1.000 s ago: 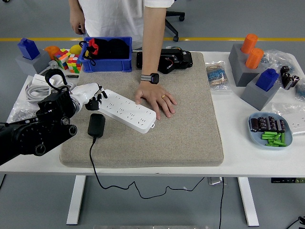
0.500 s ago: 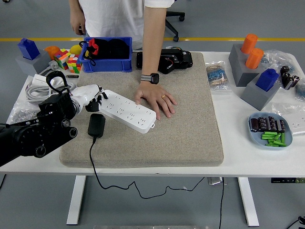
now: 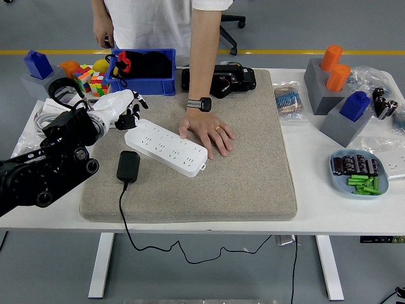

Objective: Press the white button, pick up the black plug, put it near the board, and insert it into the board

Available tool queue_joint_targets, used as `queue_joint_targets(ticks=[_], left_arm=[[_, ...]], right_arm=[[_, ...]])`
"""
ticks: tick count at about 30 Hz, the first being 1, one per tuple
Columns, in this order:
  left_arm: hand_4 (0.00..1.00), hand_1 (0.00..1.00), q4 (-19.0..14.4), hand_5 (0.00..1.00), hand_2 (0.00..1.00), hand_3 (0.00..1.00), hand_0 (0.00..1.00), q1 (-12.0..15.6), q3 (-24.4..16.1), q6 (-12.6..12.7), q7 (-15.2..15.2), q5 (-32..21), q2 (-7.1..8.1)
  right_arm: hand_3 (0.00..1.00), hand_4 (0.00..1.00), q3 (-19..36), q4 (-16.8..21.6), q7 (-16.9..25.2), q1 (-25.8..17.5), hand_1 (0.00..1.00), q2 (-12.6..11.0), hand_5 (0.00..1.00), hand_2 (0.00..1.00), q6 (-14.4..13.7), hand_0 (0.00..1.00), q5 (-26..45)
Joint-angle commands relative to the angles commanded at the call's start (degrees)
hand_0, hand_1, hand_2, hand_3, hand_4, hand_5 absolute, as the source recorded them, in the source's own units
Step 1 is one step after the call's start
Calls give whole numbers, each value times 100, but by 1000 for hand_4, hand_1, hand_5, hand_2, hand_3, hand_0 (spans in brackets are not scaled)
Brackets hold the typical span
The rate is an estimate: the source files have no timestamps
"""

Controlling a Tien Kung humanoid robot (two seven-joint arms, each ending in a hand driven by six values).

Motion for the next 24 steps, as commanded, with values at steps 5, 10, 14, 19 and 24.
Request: queue_joint_targets(ticks=[5, 10, 14, 19, 24], left_arm=[[536, 212, -680, 2, 328, 672, 193, 481, -579, 152, 210, 128, 105], [795, 723, -1323, 134, 675, 782, 643, 1087, -945, 693, 562, 393, 169], [920, 863, -1761, 319, 827, 850, 842, 1609, -1150, 1145, 921, 702, 129], [920, 863, -1882, 319, 827, 850, 842, 2198, -1173, 1190, 1390, 1247, -46], [998, 940, -1770, 527, 925, 954, 906, 2507, -1146, 1179, 1542, 1388, -172]], right_arm=[[582, 655, 7, 0, 1, -13, 600, 3, 398, 595, -1, 629, -12], [582, 656, -23, 0, 11, -7, 600, 4, 398, 595, 6, 628, -4], [583, 655, -29, 0, 18, -7, 600, 7, 397, 595, 5, 628, 4], [583, 655, -39, 0, 24, -11, 600, 4, 397, 595, 3, 628, 22], [582, 656, -76, 0, 34, -11, 600, -7, 397, 595, 6, 628, 43]])
